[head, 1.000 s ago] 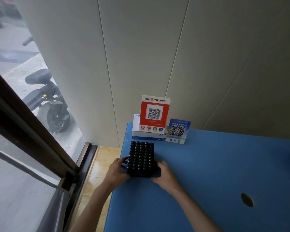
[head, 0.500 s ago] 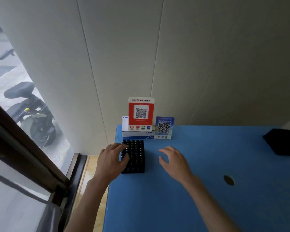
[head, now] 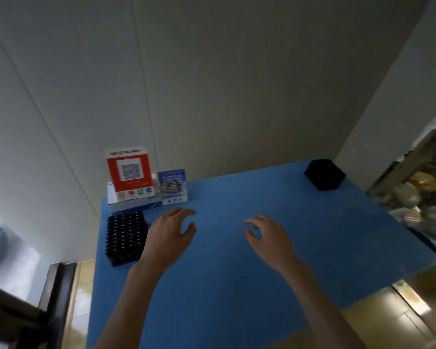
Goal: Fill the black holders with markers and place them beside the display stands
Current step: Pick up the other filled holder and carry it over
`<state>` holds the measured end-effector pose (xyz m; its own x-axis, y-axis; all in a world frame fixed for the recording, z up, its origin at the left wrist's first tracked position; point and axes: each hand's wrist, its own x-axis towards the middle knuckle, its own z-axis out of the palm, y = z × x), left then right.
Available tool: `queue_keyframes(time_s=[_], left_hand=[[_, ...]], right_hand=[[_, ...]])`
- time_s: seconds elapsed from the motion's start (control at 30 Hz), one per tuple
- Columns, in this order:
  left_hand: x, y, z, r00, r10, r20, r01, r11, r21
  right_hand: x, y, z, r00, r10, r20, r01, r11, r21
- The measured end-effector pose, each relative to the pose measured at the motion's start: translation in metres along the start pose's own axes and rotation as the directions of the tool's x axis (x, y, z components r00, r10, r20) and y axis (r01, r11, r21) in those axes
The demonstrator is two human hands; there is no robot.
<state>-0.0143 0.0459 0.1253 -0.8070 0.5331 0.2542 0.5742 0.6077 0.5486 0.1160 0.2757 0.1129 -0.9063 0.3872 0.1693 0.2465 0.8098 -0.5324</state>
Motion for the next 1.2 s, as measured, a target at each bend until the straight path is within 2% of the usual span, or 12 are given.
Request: queue_keyframes(time_s=[0.37, 0.6, 0.93, 1.2], left_hand=[[-0.049, 0.184, 0.105, 0.998, 0.033, 0.057, -0.032, 0.999, -0.022], [-0.062, 0.274, 0.163, 0.991, 0.079, 0.107, -0.069, 0.993, -0.094], [-0.014, 0.327, 0.235, 0.991, 0.055, 0.123, -0.047, 0.996, -0.070], [0.065, 0.349, 0.303, 0.995, -0.070, 0.077, 0.077, 0.993, -0.094]], right_hand=[[-0.115, 0.159, -0.130, 0.998, 0.063, -0.015, -0.063, 0.998, -0.004], [-0.151, 0.234, -0.195, 0.996, 0.079, -0.030, -0.079, 0.997, -0.007], [-0.115, 0.325, -0.239, 0.995, 0.087, -0.052, -0.086, 0.996, 0.015], [-0.031, 0.409, -0.260, 0.995, 0.075, 0.063, -0.073, 0.997, -0.026]])
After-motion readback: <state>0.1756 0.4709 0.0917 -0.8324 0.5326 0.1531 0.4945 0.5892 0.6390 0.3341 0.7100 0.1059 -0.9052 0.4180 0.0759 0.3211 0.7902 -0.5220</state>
